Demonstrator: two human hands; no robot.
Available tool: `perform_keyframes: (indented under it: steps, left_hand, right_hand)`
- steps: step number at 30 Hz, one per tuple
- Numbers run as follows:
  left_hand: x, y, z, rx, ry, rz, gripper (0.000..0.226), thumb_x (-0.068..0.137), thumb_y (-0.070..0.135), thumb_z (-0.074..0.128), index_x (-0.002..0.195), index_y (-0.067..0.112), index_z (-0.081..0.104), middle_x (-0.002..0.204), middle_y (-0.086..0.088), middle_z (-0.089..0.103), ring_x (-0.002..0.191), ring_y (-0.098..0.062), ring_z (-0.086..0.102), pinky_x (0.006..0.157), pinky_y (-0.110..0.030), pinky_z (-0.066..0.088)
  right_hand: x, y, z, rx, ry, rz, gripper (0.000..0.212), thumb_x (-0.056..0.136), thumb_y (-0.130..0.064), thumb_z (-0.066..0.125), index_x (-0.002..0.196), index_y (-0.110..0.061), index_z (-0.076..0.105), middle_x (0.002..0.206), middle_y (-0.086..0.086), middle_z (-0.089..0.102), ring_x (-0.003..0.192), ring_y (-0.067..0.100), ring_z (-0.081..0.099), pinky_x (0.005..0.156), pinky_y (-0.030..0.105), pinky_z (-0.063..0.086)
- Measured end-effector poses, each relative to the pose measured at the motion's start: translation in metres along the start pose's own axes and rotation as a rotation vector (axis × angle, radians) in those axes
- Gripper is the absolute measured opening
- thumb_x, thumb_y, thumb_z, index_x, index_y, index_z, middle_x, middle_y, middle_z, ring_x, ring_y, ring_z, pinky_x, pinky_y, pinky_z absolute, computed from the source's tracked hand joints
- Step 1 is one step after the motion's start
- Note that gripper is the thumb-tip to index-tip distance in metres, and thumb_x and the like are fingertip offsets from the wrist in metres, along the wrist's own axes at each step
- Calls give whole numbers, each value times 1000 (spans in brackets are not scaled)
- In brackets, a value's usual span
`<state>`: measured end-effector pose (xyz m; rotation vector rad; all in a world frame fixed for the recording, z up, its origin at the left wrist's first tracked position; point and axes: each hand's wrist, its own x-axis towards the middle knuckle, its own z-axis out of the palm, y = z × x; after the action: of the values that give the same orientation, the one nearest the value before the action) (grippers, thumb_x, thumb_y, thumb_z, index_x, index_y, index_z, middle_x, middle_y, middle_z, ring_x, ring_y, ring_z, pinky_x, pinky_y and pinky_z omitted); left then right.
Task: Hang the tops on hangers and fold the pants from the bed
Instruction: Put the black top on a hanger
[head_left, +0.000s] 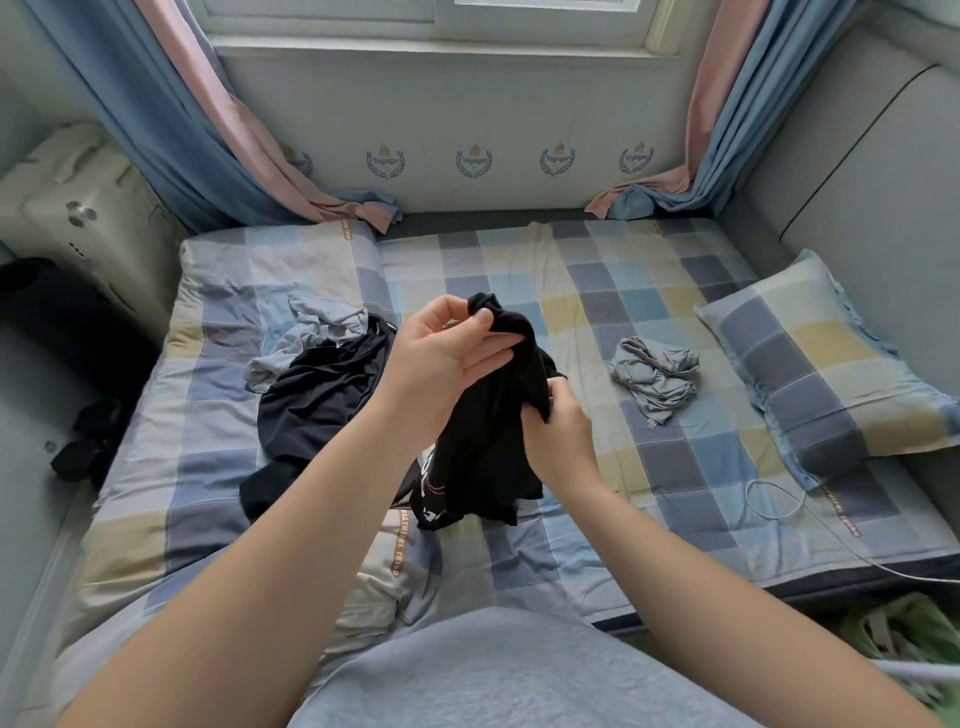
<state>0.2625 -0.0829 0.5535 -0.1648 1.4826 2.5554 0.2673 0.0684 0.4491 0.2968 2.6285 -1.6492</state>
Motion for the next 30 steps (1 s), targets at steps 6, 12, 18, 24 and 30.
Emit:
perform_keyframes:
  steps: [6,12,18,24,30]
  left_hand:
    - [21,-14,-27,-21,236,41,11,105,9,50,95,10,54,105,-13,72,102,-24,73,94,-41,57]
    - [17,-43,-34,352,123,-168,23,95,34,67,113,21,61,117,0,72,98,-9,72,82,-31,57]
    - [-5,-89,-19,1029,-141,-169,43,80,50,77,109,26,57,104,9,63,94,-11,65,72,-25,49]
    - [1,-89,-23,1156,-31,-10,32,87,45,70,105,25,53,113,2,54,104,-18,55,86,-33,47]
    - [7,-93,-22,1222,0,-25,44,82,48,73,111,26,48,104,2,65,99,-25,61,84,-45,52]
  right_hand:
    - [4,1,-19,-21,6,-97,35,104,-23,50,76,-3,53,55,-7,42,49,6,34,46,19,29]
    - [14,-30,-36,233,45,-30,37,102,-29,55,68,-14,59,61,-2,49,60,13,44,53,32,37]
    - [21,-69,-48,439,97,2,45,99,-32,60,92,11,46,85,8,51,78,26,48,66,50,48]
    - [12,-80,-55,540,63,98,35,101,-23,60,100,12,57,89,13,56,86,27,58,75,52,61]
    - [6,-85,-49,672,39,73,22,101,-16,58,86,-2,62,79,9,69,77,18,71,60,34,59]
